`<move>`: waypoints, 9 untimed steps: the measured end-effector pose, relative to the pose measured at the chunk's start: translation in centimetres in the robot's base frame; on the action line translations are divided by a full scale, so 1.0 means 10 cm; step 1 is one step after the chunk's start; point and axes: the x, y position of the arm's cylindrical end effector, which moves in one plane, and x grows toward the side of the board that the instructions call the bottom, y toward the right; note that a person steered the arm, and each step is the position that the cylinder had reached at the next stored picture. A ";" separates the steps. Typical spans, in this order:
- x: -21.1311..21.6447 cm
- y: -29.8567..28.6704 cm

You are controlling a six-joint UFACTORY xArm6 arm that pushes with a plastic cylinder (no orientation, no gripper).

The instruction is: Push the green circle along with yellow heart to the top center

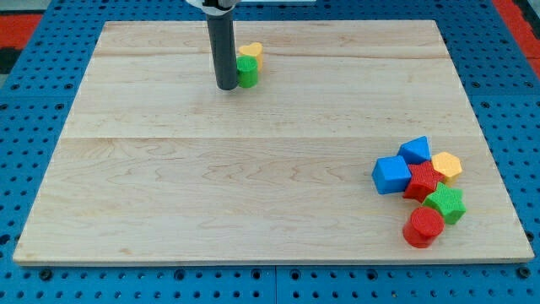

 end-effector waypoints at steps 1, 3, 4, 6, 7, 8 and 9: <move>-0.05 0.05; -0.15 0.03; 0.11 -0.13; 0.16 0.23; -0.01 0.21; -0.17 0.21; -0.32 0.21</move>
